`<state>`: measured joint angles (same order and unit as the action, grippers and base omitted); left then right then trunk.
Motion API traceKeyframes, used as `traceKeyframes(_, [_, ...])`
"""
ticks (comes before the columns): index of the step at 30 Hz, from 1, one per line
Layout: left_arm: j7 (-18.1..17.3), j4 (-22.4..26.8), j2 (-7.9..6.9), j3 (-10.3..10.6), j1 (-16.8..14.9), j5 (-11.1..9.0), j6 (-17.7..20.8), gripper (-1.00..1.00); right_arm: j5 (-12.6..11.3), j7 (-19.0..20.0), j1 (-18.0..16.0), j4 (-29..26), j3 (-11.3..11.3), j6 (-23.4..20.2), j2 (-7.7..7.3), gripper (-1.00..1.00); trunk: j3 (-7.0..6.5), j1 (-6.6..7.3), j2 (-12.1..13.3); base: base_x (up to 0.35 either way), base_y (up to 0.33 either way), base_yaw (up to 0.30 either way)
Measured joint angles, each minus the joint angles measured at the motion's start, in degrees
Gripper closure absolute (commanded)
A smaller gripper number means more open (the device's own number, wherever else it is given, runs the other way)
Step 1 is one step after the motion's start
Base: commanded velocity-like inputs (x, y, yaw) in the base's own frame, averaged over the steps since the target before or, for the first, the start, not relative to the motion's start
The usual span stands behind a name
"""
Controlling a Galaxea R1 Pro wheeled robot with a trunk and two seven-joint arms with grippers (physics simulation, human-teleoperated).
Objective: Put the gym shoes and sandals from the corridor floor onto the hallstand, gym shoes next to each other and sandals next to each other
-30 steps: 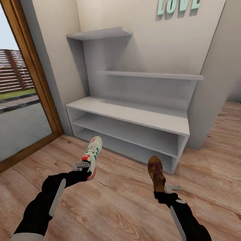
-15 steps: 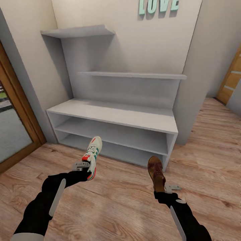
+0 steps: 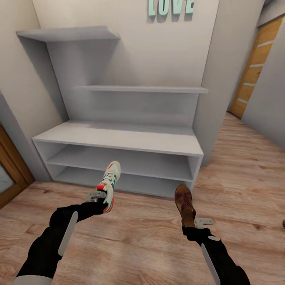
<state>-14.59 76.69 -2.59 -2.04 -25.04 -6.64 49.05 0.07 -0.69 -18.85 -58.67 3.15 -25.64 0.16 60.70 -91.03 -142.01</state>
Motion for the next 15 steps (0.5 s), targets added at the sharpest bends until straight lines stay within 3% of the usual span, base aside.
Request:
traceKeyframes(12, [-0.02,0.00,0.00,0.00,0.00,0.00,0.00,1.00,0.00,0.00,-0.01,0.03,0.00,0.00,0.00,1.00,0.00,0.00,0.00,0.001,0.322,-0.300])
traceKeyframes(15, [-0.02,-0.01,-0.02,0.00,0.00,-0.01,-0.02,1.00,0.00,0.00,-0.01,0.04,0.01,-0.02,0.00,1.00,0.00,0.00,0.00,0.000,0.184,-0.300])
